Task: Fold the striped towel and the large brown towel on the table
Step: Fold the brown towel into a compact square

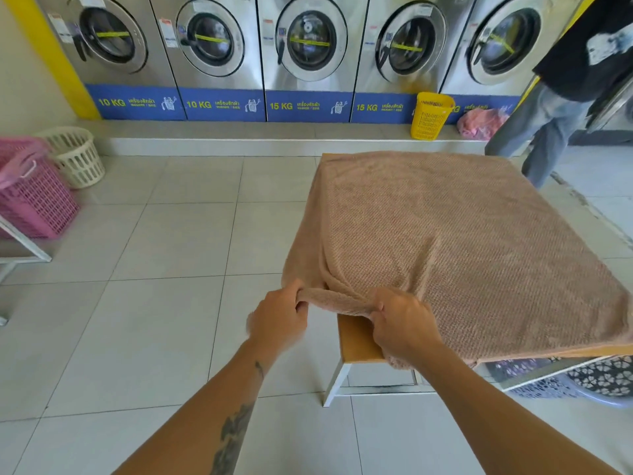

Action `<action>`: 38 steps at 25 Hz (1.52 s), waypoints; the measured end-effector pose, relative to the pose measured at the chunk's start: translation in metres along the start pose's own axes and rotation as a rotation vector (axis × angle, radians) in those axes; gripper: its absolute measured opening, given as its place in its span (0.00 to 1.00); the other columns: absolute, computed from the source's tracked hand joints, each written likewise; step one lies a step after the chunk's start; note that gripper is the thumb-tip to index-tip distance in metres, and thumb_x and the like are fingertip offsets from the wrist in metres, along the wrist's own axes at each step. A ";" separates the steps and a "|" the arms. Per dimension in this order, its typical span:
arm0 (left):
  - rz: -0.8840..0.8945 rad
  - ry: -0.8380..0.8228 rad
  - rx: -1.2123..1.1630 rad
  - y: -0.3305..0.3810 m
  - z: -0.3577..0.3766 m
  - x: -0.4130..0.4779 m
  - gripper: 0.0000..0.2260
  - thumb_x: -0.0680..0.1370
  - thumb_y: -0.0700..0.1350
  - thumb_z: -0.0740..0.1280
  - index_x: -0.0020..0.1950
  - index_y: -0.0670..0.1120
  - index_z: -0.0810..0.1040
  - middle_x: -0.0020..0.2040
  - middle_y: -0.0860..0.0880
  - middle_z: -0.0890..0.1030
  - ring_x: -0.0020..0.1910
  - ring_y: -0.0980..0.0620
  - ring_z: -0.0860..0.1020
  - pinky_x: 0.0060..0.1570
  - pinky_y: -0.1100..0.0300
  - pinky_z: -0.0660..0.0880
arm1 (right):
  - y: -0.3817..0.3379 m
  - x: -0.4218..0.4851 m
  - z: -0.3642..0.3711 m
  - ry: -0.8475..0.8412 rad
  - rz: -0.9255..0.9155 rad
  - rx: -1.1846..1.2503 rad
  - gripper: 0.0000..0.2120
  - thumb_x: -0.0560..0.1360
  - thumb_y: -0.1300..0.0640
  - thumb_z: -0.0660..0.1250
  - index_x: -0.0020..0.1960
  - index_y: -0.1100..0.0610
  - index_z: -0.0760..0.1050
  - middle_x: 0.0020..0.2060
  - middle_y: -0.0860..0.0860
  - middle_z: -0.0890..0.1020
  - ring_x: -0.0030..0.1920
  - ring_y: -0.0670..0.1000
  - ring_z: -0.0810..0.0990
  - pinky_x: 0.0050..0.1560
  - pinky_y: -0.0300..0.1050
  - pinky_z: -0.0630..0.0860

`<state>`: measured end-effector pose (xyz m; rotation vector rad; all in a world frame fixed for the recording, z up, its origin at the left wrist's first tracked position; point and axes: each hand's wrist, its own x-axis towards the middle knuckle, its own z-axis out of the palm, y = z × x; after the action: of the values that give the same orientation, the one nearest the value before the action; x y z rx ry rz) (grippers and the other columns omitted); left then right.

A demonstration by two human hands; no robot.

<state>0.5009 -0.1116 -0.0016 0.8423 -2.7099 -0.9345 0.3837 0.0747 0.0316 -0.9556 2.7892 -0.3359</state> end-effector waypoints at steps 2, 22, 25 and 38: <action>0.106 0.003 -0.050 0.018 -0.010 0.014 0.06 0.77 0.46 0.63 0.41 0.55 0.71 0.33 0.54 0.77 0.35 0.49 0.77 0.36 0.50 0.78 | -0.015 0.002 -0.001 -0.107 -0.026 0.056 0.17 0.72 0.46 0.66 0.59 0.48 0.69 0.54 0.46 0.75 0.56 0.52 0.73 0.61 0.55 0.71; 0.503 -0.219 -0.096 0.034 -0.085 0.128 0.16 0.78 0.49 0.66 0.31 0.48 0.69 0.27 0.51 0.73 0.29 0.51 0.71 0.31 0.54 0.69 | -0.074 0.057 -0.017 0.111 0.177 0.154 0.34 0.69 0.46 0.67 0.73 0.47 0.62 0.62 0.48 0.70 0.64 0.54 0.67 0.65 0.57 0.67; 0.689 -0.311 -0.053 0.047 -0.099 0.140 0.10 0.77 0.47 0.67 0.36 0.49 0.76 0.32 0.53 0.75 0.33 0.54 0.73 0.35 0.54 0.72 | -0.092 0.081 -0.019 0.179 0.188 0.229 0.37 0.68 0.44 0.66 0.75 0.46 0.57 0.65 0.49 0.69 0.66 0.56 0.67 0.66 0.58 0.68; 0.281 -0.224 -0.274 -0.021 -0.096 0.183 0.07 0.71 0.43 0.64 0.43 0.53 0.80 0.40 0.56 0.81 0.41 0.52 0.79 0.36 0.58 0.75 | -0.073 0.087 -0.066 0.447 0.334 0.215 0.04 0.76 0.57 0.67 0.43 0.56 0.78 0.39 0.50 0.82 0.38 0.54 0.81 0.34 0.48 0.77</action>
<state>0.3887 -0.2769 0.0555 0.3125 -2.6899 -1.3568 0.3426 -0.0252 0.1069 -0.3892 3.1423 -0.8667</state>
